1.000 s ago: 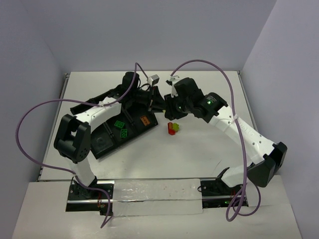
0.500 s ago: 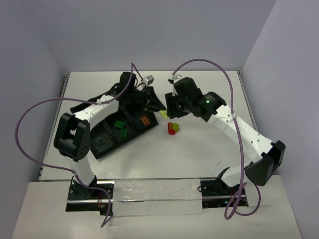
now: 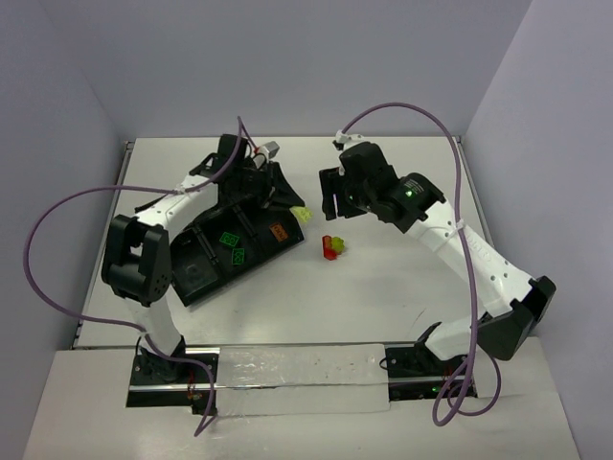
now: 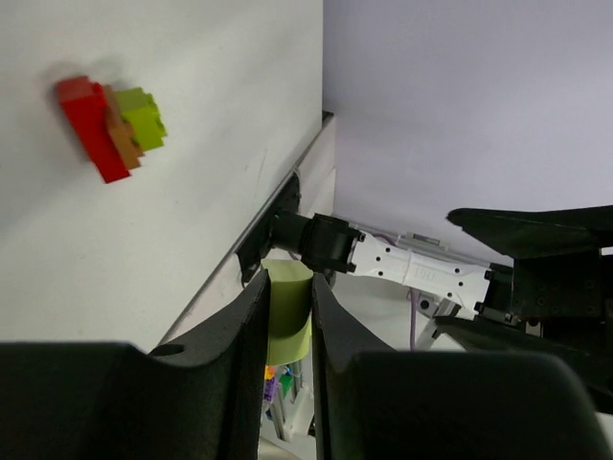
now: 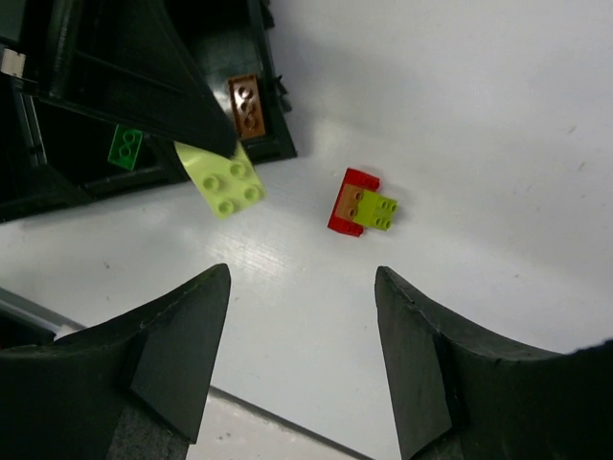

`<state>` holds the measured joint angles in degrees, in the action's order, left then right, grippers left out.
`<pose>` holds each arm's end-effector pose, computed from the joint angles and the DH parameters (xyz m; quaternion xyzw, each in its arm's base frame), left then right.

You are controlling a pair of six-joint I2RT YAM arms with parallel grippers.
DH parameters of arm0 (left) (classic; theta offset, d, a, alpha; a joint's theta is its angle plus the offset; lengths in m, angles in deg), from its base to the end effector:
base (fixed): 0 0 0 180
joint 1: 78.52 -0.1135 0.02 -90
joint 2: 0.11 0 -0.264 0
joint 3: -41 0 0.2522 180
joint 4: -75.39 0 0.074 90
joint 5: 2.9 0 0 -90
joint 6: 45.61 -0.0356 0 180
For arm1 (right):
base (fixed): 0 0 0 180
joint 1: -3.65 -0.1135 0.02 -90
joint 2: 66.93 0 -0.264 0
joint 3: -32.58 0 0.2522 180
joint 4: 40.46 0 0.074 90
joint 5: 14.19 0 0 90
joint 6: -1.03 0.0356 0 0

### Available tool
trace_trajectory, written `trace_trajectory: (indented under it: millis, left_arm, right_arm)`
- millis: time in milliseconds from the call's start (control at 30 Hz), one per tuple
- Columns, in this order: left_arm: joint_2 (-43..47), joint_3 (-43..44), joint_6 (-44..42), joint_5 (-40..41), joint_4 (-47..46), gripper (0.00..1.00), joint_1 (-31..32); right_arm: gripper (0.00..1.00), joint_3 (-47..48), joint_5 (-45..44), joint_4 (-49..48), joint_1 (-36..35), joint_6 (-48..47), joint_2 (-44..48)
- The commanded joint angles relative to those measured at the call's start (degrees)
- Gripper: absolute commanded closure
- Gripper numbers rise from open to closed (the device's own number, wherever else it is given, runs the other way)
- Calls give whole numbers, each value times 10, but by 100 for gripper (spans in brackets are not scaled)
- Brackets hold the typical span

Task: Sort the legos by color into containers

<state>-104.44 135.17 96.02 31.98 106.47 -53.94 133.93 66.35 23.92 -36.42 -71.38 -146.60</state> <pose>0.3557 -0.1948 0.2626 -0.0032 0.8297 -0.5574 0.0279 0.2236 0.1804 0.3924 -0.1455 0.9018 0.1266 0.3867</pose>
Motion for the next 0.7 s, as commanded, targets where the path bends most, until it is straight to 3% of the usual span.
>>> trace_trajectory:
  millis: [0, 167, 367, 500, 667]
  left_arm:
    - [12, 63, -55, 17, 69, 100, -61]
    - [53, 50, -65, 41, 80, 100, -159]
    - [41, 61, -121, 184, 146, 100, -284]
    - [21, 62, -119, 230, 135, 100, -324]
    - [-4, 62, -118, 288, 117, 100, -329]
  right_arm:
    - [30, 43, -72, 5, 7, 13, 44]
    - [30, 25, -81, 5, 17, 28, 50]
    - [30, 12, -58, -1, 17, 34, 40]
    - [30, 18, -54, 0, 16, 30, 29]
    - [30, 20, -53, 1, 16, 28, 19]
